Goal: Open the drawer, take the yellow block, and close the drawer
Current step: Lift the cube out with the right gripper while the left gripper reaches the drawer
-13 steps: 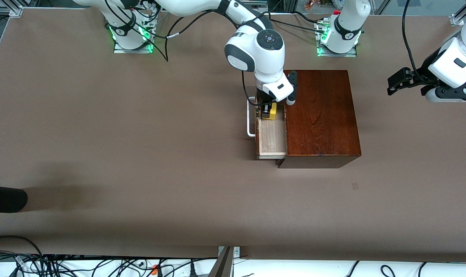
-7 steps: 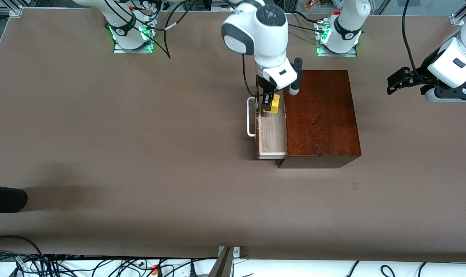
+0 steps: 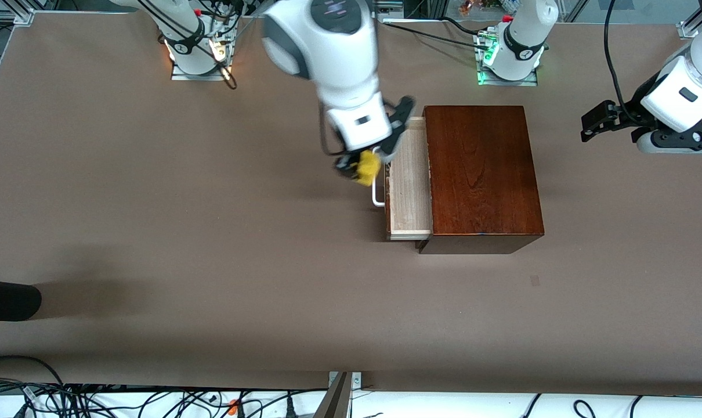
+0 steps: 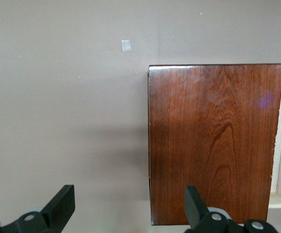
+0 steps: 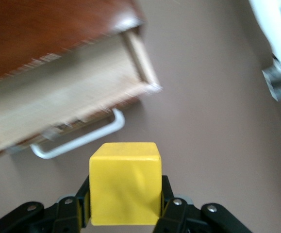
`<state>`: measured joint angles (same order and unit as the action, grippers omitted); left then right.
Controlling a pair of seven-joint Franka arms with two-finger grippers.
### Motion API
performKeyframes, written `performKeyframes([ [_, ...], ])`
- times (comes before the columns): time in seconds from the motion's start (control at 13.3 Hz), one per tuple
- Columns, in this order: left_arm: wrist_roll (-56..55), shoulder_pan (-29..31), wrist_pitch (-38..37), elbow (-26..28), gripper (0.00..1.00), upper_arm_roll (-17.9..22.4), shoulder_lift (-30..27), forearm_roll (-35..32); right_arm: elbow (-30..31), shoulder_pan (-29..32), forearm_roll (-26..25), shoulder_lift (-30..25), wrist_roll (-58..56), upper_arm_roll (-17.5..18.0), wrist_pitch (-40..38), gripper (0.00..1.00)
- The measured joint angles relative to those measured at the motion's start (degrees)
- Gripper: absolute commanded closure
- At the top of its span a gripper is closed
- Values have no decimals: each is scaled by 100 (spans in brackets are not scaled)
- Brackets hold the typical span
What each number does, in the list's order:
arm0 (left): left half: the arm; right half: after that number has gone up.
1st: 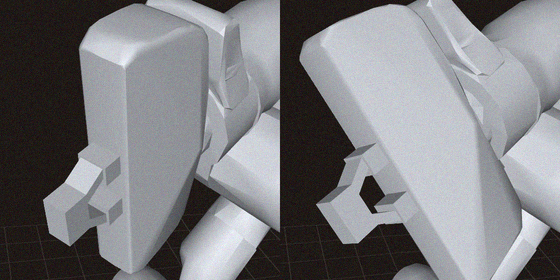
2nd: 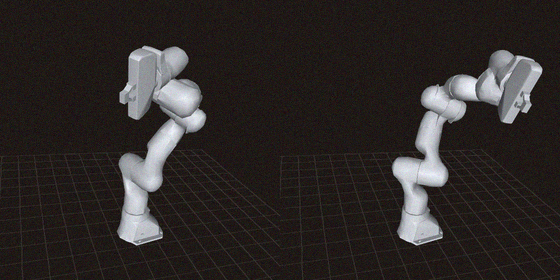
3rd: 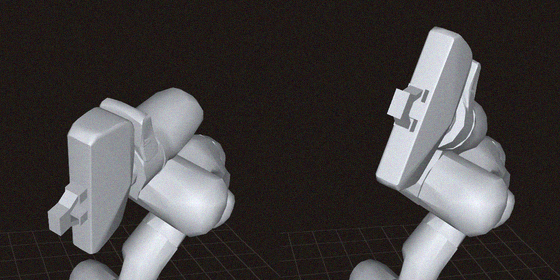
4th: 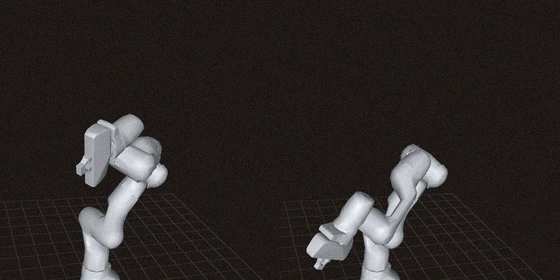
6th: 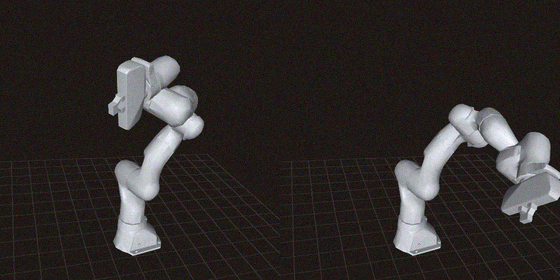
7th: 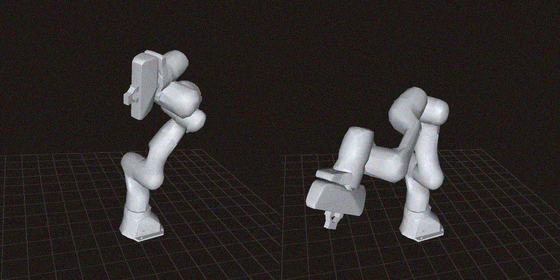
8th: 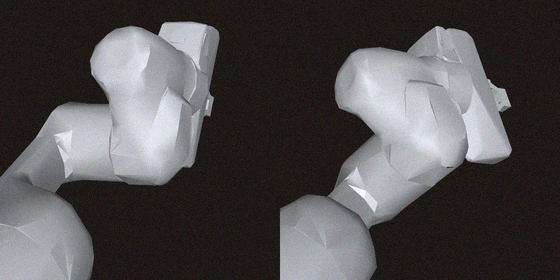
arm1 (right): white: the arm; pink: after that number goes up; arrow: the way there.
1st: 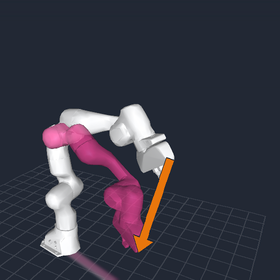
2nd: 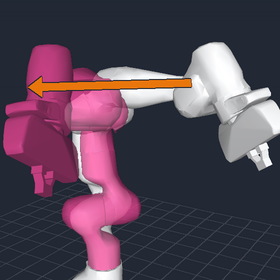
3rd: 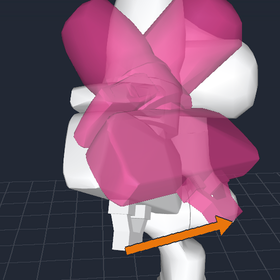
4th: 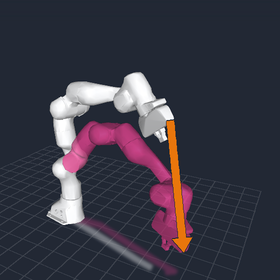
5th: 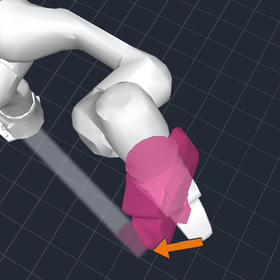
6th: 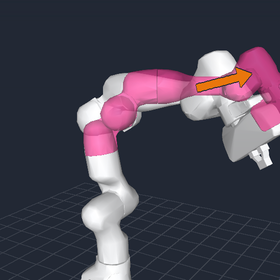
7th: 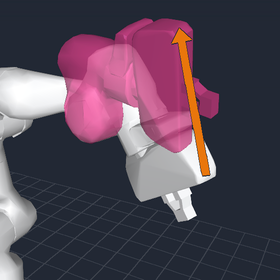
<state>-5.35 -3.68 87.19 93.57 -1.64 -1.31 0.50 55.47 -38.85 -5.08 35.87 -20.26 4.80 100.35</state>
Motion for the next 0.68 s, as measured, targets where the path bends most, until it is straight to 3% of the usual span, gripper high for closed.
performKeyframes([
  [0.23,24,-54,-160,-27,0,-228,18,7,-1,922,48,-133,-24,-13,-83,100],
  [0.45,505,-171,-562,-20,0,-781,297,9,145,1646,214,-277,-23,-17,-147,100],
  [0.68,878,-278,-535,-26,0,-1301,801,355,1105,2414,726,-793,-26,-115,-201,100],
])
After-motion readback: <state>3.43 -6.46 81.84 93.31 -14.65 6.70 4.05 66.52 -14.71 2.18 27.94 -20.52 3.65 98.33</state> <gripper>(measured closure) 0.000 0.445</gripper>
